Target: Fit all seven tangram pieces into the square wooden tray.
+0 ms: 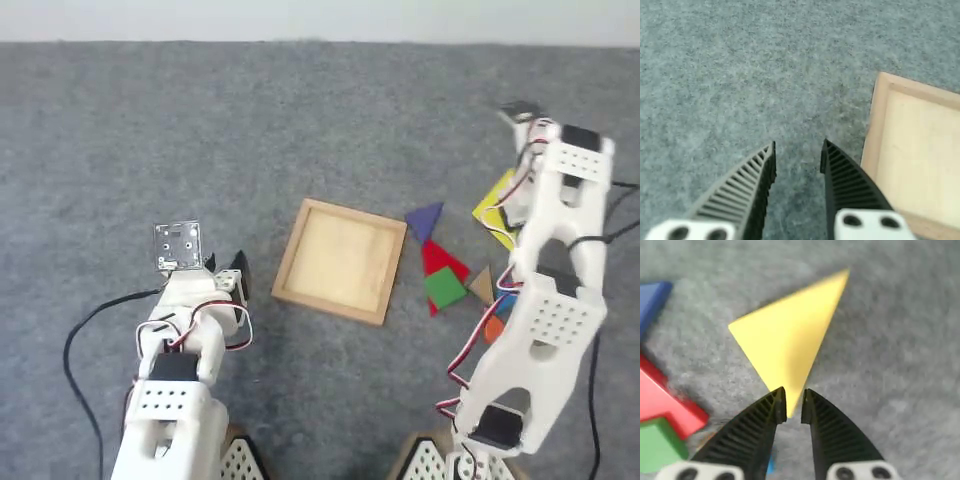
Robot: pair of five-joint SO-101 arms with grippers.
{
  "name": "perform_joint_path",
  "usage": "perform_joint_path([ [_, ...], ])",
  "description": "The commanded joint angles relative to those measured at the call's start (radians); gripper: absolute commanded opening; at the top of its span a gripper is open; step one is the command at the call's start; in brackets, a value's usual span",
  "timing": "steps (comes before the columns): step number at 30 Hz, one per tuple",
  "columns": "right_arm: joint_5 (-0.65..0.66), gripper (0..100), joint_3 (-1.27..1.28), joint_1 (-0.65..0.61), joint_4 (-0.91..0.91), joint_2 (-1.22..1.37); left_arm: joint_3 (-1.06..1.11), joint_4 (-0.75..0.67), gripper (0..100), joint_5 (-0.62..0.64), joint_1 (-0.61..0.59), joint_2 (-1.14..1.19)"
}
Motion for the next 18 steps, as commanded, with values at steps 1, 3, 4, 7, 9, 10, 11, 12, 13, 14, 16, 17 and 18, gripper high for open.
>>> perform_joint_path([
  [1,-0.166,5.4,-0.107,-0.025,0.064,-0.025,-0.012,0.003,15,0.011,-0.006,-0.014],
  [3,-0.195,6.6,-0.127,-0.038,0.076,-0.021,-0.012,0.003,15,0.011,-0.006,-0.014],
  [4,-0.203,8.2,-0.130,-0.038,0.077,-0.021,-0.012,0.003,15,0.011,-0.006,-0.014],
  [7,-0.226,14.9,-0.135,-0.038,0.067,-0.022,-0.012,0.003,15,0.011,-0.006,-0.014],
  [9,-0.298,20.3,-0.135,-0.059,0.042,-0.019,-0.012,0.003,15,0.011,-0.006,-0.014],
  [10,-0.333,22.8,-0.135,-0.074,0.024,-0.018,-0.012,0.003,15,0.011,-0.006,-0.014],
  [11,-0.371,25.0,-0.135,-0.087,0.005,-0.016,-0.012,0.003,15,0.011,-0.006,-0.014],
  [12,-0.408,27.0,-0.133,-0.105,-0.010,-0.015,-0.012,0.003,15,0.011,-0.006,-0.014],
  [13,-0.440,28.5,-0.133,-0.124,-0.018,-0.012,-0.012,0.003,15,0.011,-0.006,-0.014],
  [14,-0.473,29.6,-0.133,-0.142,-0.019,-0.008,-0.012,0.003,15,0.011,-0.006,-0.014],
  [16,-0.525,30.4,-0.135,-0.180,-0.027,-0.007,-0.012,0.003,15,0.011,-0.006,-0.014],
  [17,-0.546,30.5,-0.135,-0.193,-0.039,-0.007,-0.012,0.003,15,0.011,-0.006,-0.014],
  [18,-0.569,30.5,-0.135,-0.200,-0.054,-0.007,-0.012,0.003,15,0.011,-0.006,-0.014],
])
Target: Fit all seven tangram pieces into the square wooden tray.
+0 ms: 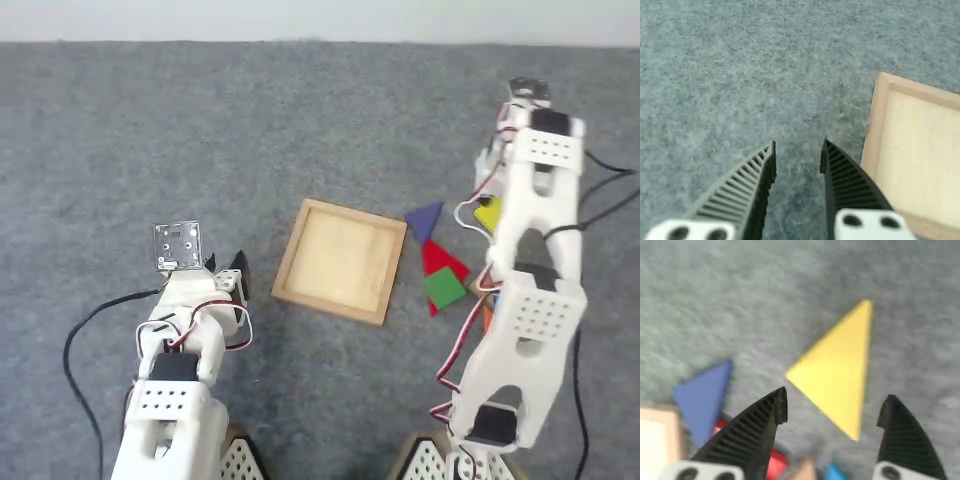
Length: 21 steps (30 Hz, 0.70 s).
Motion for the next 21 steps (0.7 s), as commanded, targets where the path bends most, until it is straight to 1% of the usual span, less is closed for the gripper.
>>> perform_joint_path([
  [1,-0.121,30.5,-0.052,-0.062,-0.068,-0.008,-0.012,0.003,15,0.009,-0.006,-0.014],
  [4,-0.192,30.4,-0.052,-0.064,-0.102,0.002,-0.012,0.003,15,0.009,-0.006,-0.014],
  [9,-0.239,30.5,-0.058,-0.010,-0.119,0.062,-0.012,0.003,15,0.009,-0.006,-0.014],
  [12,-0.244,30.7,-0.083,0.005,-0.117,0.104,-0.012,0.003,15,0.009,-0.006,-0.014],
  [21,-0.249,30.7,-0.180,0.004,-0.033,0.206,-0.012,0.003,15,0.009,-0.006,-0.014],
])
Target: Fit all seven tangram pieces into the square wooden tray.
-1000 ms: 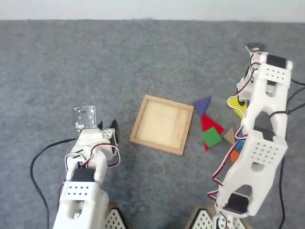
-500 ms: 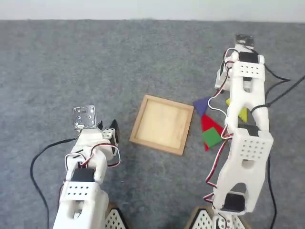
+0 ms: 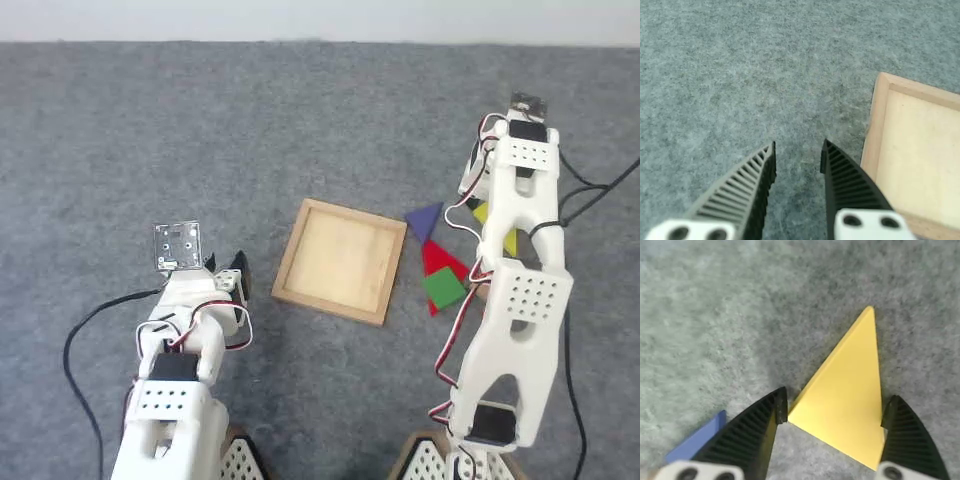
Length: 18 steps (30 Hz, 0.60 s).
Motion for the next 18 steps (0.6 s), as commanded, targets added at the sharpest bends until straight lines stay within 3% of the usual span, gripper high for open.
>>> perform_joint_path([
  [1,-0.011,30.7,-0.077,0.010,0.047,0.012,-0.012,0.003,15,0.009,-0.006,-0.014],
  [18,0.153,30.7,-0.091,-0.018,0.153,-0.028,-0.012,0.003,15,0.009,-0.006,-0.014],
])
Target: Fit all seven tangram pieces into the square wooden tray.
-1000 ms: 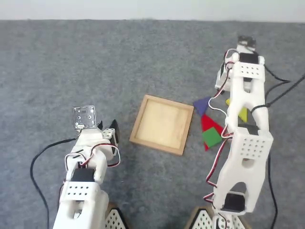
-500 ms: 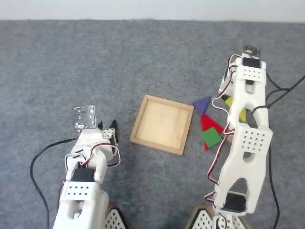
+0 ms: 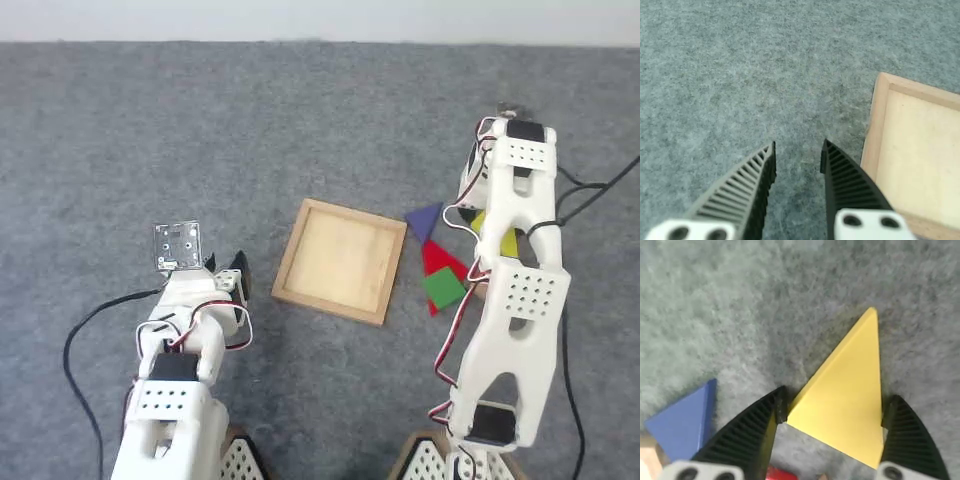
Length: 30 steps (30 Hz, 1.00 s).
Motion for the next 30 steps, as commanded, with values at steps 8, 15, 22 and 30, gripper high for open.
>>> perform_joint_path([
  [8,0.064,38.0,-0.055,-0.019,0.068,-0.062,-0.012,0.003,15,0.009,-0.006,-0.014],
  [15,0.133,38.0,-0.055,-0.022,0.102,-0.082,-0.012,0.003,15,0.009,-0.006,-0.014],
  [22,0.183,38.0,-0.055,-0.042,0.120,-0.045,-0.012,0.003,15,0.009,-0.006,-0.014],
  [30,0.192,37.9,-0.055,-0.030,0.148,-0.041,-0.012,0.003,15,0.009,-0.006,-0.014],
])
